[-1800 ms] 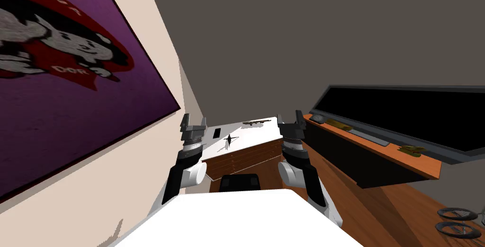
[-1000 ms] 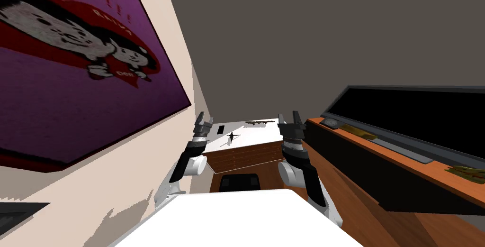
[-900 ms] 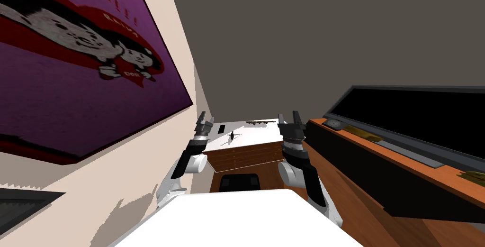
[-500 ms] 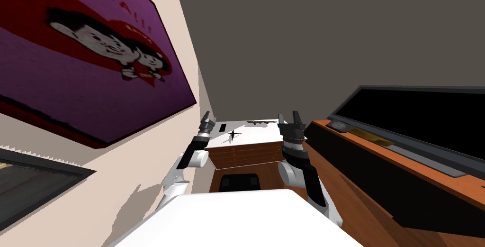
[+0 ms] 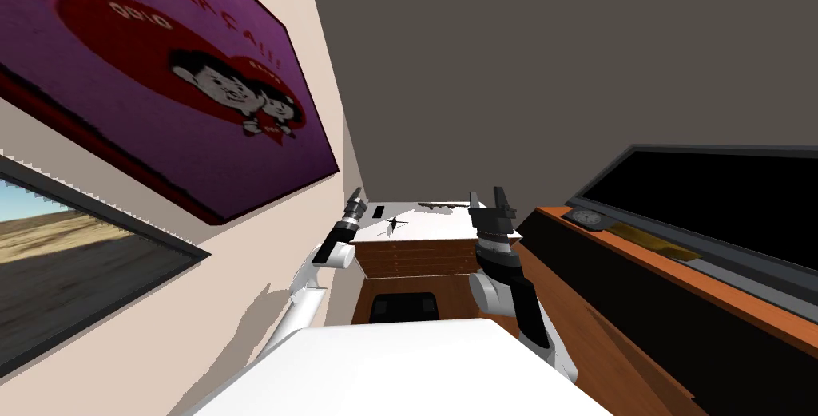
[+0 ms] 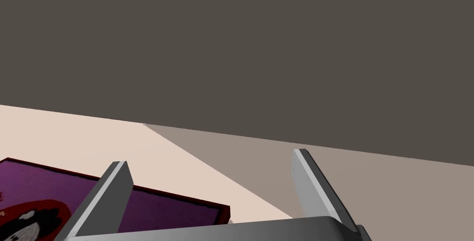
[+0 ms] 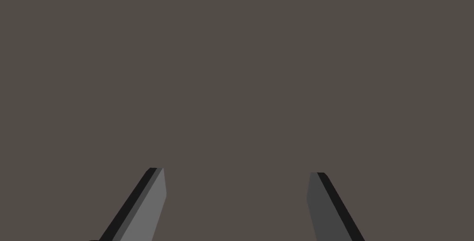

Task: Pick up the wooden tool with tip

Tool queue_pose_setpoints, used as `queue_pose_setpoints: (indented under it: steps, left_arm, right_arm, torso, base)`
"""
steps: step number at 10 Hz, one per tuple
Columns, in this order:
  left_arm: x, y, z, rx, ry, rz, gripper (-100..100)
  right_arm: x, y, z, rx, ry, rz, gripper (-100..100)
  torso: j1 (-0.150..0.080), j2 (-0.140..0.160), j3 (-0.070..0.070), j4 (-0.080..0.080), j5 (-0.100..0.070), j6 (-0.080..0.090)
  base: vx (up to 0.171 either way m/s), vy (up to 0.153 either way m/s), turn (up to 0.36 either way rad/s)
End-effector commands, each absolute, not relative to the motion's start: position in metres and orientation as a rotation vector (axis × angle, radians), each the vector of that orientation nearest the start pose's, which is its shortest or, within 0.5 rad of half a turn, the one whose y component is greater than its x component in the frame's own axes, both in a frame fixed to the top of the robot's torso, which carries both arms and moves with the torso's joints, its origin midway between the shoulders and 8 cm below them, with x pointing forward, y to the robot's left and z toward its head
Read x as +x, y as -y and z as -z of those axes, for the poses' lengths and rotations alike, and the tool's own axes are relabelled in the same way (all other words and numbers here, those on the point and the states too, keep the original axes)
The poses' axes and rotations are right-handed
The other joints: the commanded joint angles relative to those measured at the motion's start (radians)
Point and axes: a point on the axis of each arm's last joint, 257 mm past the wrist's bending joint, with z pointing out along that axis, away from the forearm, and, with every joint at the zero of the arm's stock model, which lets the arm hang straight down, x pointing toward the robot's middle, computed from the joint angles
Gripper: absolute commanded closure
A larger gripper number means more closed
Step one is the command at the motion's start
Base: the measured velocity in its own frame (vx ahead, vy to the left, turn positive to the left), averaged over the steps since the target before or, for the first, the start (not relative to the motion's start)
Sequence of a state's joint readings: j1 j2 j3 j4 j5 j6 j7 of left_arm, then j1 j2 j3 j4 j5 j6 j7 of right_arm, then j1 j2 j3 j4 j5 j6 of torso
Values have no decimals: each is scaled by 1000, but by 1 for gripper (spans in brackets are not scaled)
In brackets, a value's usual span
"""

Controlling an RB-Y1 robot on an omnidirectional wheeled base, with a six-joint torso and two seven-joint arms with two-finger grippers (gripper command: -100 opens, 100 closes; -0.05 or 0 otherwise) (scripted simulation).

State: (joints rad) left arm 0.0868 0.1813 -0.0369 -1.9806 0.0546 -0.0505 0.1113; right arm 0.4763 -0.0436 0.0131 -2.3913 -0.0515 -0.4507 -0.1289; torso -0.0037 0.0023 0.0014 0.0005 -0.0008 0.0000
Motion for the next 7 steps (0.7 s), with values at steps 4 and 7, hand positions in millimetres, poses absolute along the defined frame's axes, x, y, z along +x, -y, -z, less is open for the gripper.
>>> queue_pose_setpoints:
  steps: [4,7]
  left_arm:
    - [537,-238,80,-962,-1096,1345,-100]
    - [554,-241,97,-1009,-1149,1303,-100]
  right_arm:
    - [330,268,-71,637,-530,-1502,0]
    - [330,268,-71,637,-530,-1502,0]
  torso:
    - [0,-1,-1,0,0,0]
    - [0,-1,-1,0,0,0]
  base:
    - [-35,-53,79]
    - [-31,-49,76]
